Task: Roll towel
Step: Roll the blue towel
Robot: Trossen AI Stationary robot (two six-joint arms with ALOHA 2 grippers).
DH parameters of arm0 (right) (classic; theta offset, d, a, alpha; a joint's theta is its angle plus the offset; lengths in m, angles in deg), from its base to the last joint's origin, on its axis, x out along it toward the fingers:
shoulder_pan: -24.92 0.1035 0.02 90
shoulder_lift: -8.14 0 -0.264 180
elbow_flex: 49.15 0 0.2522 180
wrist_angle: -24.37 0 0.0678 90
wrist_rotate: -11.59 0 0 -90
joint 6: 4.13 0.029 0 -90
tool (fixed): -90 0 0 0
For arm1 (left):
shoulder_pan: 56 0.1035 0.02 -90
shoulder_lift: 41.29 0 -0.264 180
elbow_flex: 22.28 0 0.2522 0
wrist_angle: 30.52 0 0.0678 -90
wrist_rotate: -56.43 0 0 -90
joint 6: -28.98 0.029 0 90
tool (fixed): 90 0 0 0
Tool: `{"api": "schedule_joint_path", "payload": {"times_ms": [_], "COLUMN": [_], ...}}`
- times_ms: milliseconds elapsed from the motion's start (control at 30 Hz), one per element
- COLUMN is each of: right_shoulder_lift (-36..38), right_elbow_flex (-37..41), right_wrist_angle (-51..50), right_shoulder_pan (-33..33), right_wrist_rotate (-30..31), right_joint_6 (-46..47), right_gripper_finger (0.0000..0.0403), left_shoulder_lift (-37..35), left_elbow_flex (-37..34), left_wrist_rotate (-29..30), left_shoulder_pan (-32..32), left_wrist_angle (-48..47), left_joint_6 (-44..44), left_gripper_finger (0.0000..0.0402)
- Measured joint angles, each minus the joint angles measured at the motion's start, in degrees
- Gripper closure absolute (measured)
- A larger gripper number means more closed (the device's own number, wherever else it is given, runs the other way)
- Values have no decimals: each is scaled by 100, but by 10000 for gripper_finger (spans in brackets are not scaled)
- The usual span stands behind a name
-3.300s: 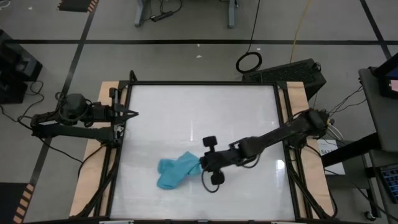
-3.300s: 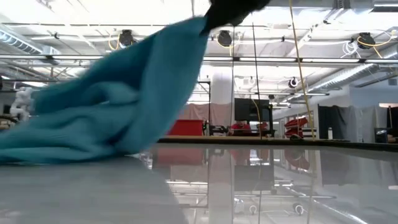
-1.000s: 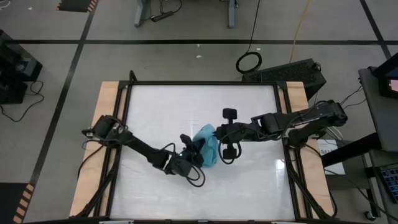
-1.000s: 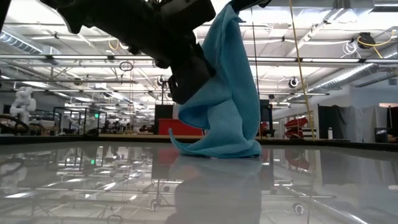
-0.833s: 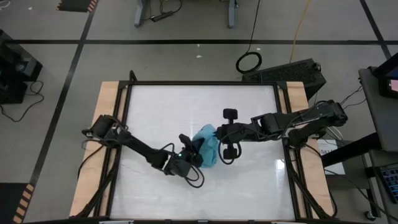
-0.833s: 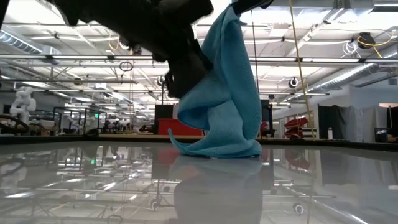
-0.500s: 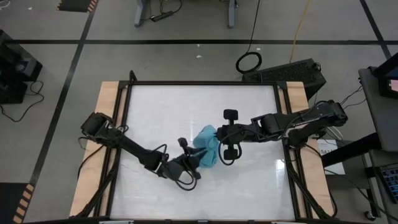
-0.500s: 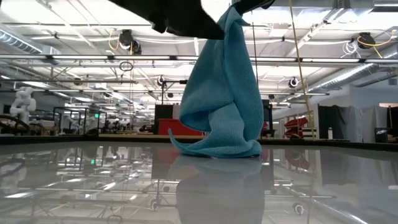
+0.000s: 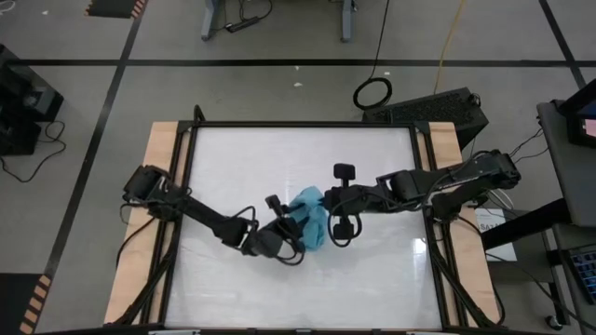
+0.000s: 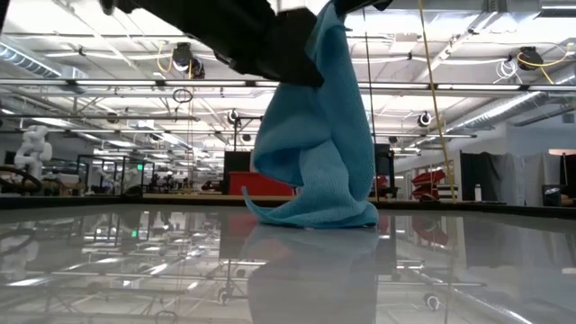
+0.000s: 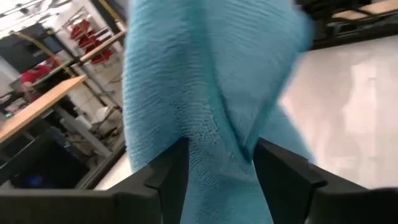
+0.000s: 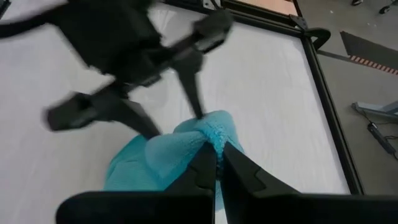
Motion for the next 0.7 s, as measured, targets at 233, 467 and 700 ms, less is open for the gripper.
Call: {"api": "schedule_joint_path", "payload": {"times_ms": [233, 467, 700], "right_shoulder_lift": [0, 0, 0], "right_elbow_flex": [0, 0, 0], "right_wrist_angle": [-46, -79, -167], "right_shoulder_pan": [186, 338, 379], "right_wrist_rotate": [-4, 134, 146], "right_joint_6": [115, 109, 153], "right_gripper_finger": [403, 403, 403], "left_shoulder_lift": [0, 0, 0], "left_elbow_flex": [0, 0, 0], "left_wrist_rotate": [351, 385, 385], "left_shoulder_pan": [61, 45, 52], "left_wrist_angle": [-531, -1259, -1312], "left_joint_6": [421, 406, 622], "left_gripper_finger": [268, 363, 393]}}
